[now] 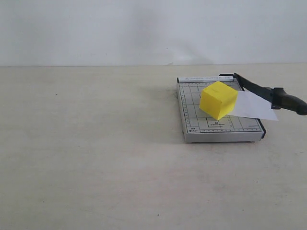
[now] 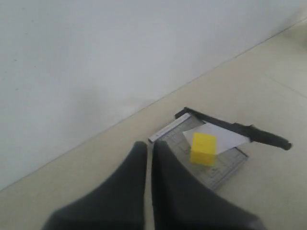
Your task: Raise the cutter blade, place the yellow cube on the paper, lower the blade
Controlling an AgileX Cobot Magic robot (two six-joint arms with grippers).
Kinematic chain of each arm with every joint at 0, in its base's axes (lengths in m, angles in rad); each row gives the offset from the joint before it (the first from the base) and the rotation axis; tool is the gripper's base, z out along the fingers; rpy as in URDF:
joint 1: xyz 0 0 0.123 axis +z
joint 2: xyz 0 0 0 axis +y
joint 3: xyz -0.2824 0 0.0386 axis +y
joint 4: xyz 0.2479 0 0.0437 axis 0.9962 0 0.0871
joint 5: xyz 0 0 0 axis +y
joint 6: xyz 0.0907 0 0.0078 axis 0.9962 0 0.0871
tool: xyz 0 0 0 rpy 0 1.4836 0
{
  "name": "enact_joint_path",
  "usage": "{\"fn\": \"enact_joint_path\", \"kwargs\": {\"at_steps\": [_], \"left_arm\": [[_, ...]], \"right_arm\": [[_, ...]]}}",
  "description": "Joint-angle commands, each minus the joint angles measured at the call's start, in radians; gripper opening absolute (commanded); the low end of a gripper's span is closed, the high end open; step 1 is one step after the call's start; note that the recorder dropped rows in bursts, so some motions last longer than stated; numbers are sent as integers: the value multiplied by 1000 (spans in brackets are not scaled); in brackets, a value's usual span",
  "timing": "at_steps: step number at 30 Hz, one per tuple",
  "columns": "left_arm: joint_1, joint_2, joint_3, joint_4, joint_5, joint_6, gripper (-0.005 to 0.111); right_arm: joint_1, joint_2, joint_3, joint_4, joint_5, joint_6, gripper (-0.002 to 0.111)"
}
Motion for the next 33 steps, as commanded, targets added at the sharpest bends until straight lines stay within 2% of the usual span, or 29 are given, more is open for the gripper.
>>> {"fn": "enact_joint_path", "kwargs": {"at_steps": [1, 2, 5, 7, 10, 11, 12, 13, 18, 20, 22, 24, 29, 33], "left_arm": [[19, -224, 442, 125, -518, 62, 4], [34, -286, 560, 139, -744, 67, 4], [89, -407, 875, 133, -1113, 67, 4], [118, -476, 1013, 97, -1184, 65, 4], [174, -586, 1233, 13, -1174, 55, 4], [210, -672, 1359, 13, -1174, 55, 4], [225, -706, 1404, 13, -1174, 55, 4], [265, -787, 1500, -2, -1174, 55, 4], [407, -1066, 1754, -2, -1141, 55, 4], [482, -1212, 1882, -2, -1138, 55, 4], [525, -1300, 1969, -2, -1138, 55, 4], [550, -1341, 2016, -2, -1138, 55, 4], [558, -1341, 2016, -6, -1093, 55, 4], [630, -1341, 2016, -32, -1026, 64, 4]], "right_arm": [[0, -5, -1, -3, -2, -2, 0], [0, -5, -1, -3, -2, -2, 0], [0, -5, -1, -3, -2, -2, 0], [0, -5, -1, -3, -2, -2, 0], [0, -5, -1, -3, -2, -2, 0], [0, -5, -1, -3, -2, -2, 0], [0, -5, -1, -3, -2, -2, 0], [0, -5, -1, -3, -2, -2, 0], [0, -5, -1, -3, -2, -2, 0], [0, -5, -1, -3, -2, -2, 0], [0, -5, -1, -3, -2, -2, 0], [0, -5, -1, -3, -2, -2, 0], [0, -5, -1, -3, -2, -2, 0], [0, -5, -1, -3, -2, -2, 0]]}}
